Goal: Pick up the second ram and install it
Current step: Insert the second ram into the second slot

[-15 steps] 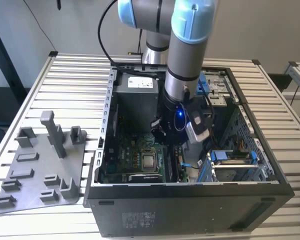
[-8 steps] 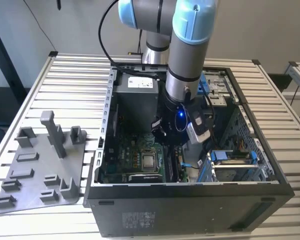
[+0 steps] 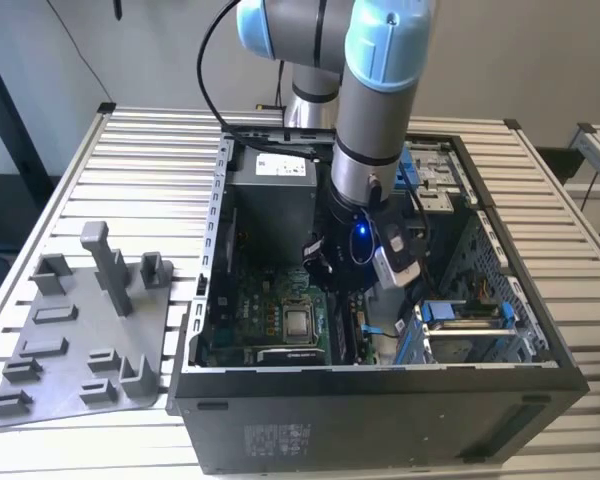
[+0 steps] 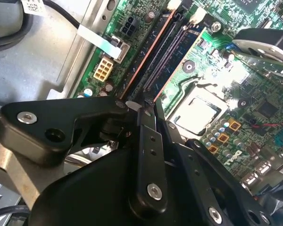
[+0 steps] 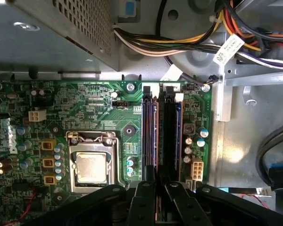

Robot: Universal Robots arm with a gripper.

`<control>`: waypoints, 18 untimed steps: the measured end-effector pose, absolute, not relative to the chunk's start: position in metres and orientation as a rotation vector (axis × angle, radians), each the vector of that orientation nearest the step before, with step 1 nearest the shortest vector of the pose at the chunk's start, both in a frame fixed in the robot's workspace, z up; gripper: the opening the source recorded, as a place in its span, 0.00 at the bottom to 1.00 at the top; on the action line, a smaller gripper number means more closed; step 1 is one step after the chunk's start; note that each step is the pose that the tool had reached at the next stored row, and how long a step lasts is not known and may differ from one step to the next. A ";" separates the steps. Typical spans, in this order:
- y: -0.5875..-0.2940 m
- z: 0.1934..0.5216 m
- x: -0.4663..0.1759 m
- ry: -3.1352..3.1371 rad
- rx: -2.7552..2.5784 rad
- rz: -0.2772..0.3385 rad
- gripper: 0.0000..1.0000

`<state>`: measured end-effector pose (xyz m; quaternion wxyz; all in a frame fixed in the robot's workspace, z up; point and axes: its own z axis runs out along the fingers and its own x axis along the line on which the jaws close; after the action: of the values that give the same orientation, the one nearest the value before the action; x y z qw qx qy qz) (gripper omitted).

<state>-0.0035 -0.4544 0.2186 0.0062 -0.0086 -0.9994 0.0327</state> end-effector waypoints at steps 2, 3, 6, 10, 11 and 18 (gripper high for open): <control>-0.454 0.218 -0.003 -3.127 -0.028 0.101 0.14; -0.454 0.218 -0.004 -3.127 -0.030 0.100 0.14; -0.454 0.217 -0.004 -3.127 -0.035 0.099 0.14; -0.454 0.215 -0.004 -3.127 -0.037 0.098 0.14; -0.455 0.215 -0.004 -3.127 -0.037 0.099 0.14; -0.455 0.214 -0.004 -3.127 -0.037 0.099 0.14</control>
<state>-0.0038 -0.4546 0.2145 0.0064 -0.0118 -0.9994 0.0315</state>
